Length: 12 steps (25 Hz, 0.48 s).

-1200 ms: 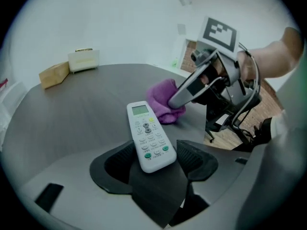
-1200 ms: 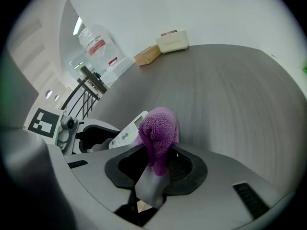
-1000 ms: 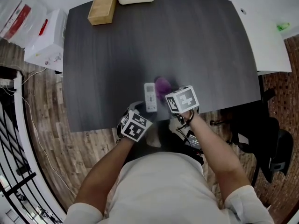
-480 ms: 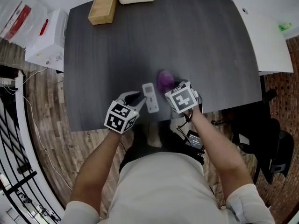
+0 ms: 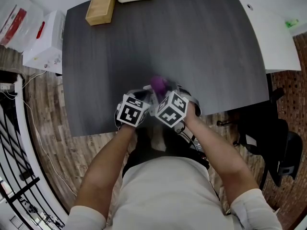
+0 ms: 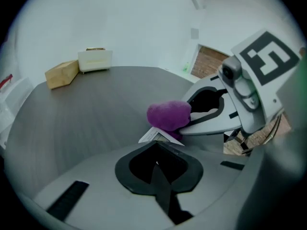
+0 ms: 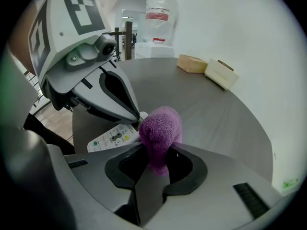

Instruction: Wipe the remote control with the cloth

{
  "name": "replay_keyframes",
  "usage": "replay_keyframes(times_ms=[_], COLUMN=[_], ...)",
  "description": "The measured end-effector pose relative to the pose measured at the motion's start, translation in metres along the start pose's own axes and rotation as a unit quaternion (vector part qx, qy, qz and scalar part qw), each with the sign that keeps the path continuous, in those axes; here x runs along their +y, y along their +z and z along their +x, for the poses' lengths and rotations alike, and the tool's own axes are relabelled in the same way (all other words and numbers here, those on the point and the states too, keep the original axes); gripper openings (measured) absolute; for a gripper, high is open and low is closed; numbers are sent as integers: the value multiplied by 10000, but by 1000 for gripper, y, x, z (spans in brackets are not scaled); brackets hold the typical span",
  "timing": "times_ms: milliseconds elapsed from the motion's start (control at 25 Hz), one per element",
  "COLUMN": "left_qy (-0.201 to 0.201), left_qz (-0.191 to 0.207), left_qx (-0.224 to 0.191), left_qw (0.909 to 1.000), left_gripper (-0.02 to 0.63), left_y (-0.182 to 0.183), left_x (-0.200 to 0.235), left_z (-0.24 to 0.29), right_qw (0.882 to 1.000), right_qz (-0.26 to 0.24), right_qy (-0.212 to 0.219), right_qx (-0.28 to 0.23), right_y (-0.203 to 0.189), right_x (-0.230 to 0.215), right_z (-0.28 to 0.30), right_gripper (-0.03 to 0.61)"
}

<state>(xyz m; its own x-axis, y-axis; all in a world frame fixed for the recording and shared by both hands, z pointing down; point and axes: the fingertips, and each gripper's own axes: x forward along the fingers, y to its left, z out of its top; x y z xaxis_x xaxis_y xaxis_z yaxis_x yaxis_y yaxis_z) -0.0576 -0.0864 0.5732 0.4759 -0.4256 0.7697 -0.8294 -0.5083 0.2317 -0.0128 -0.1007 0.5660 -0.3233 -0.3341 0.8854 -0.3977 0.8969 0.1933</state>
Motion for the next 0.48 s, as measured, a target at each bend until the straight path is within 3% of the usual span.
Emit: replay_keyframes(times_ms=[200,480], left_qy=[290,425], left_qz=[-355,-337], left_qx=[-136,-239], left_qw=[9989,9982], left_gripper=[3,3], left_y=[0,0], left_x=[2,2], left_z=[-2,-2], right_qw=[9996,9989], right_qz=[-273,-443], right_qy=[49,153], right_qx=[-57,-70], right_y=[-3,-13], right_x=[14,30], right_z=[-4,-11], right_gripper=[109,109])
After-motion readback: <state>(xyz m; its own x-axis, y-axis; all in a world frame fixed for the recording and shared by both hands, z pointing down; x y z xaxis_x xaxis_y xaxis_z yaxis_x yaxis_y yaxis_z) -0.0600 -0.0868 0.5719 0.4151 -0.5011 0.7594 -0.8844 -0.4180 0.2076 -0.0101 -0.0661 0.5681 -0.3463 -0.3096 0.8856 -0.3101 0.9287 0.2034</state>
